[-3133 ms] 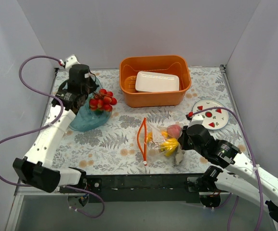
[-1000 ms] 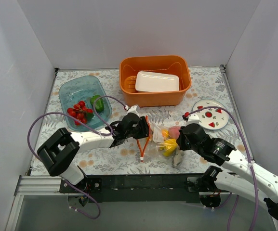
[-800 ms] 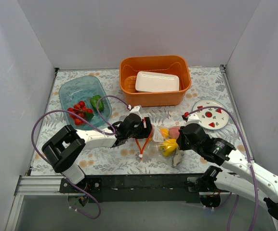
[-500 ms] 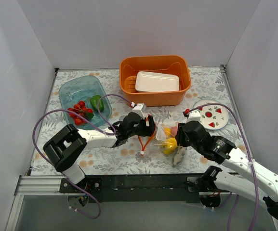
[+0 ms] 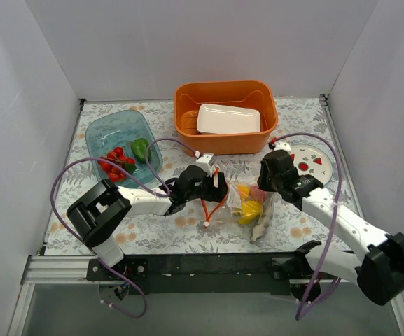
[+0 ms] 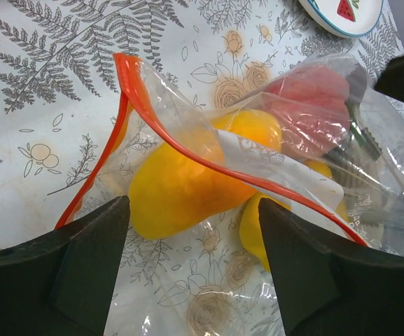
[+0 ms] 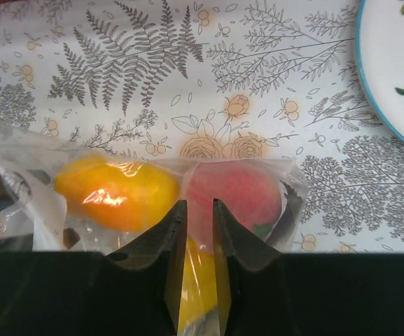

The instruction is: Open the zip-top bag and remove the fake food

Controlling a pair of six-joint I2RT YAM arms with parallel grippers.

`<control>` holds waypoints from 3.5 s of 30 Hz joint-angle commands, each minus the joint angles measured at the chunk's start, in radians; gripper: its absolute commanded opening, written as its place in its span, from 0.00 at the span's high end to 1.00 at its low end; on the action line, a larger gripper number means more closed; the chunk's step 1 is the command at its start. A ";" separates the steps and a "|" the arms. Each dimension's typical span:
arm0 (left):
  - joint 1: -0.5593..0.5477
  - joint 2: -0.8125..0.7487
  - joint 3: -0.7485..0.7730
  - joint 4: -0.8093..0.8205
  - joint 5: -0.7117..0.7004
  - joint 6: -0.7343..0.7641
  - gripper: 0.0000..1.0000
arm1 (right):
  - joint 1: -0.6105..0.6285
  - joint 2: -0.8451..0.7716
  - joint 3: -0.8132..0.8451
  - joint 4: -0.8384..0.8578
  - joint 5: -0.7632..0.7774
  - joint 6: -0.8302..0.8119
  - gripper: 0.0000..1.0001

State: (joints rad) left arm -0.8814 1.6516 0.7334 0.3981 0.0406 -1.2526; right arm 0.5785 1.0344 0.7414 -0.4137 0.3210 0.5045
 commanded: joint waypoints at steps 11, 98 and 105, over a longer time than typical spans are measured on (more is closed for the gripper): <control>-0.016 -0.013 0.044 -0.087 0.079 0.176 0.26 | -0.025 0.243 -0.013 0.202 -0.307 -0.049 0.84; 0.088 -0.558 0.201 -1.203 -0.328 -0.357 0.95 | 0.078 0.254 -0.047 0.365 -0.240 -0.083 0.66; 0.415 -0.491 0.334 -1.090 -0.309 -0.182 0.95 | 0.077 0.205 -0.045 0.346 -0.260 -0.086 0.66</control>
State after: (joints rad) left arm -0.6136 1.1236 0.9527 -0.7570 -0.2459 -1.5475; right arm 0.6605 1.2892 0.6903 -0.0738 0.0746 0.4225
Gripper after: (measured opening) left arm 0.509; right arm 0.342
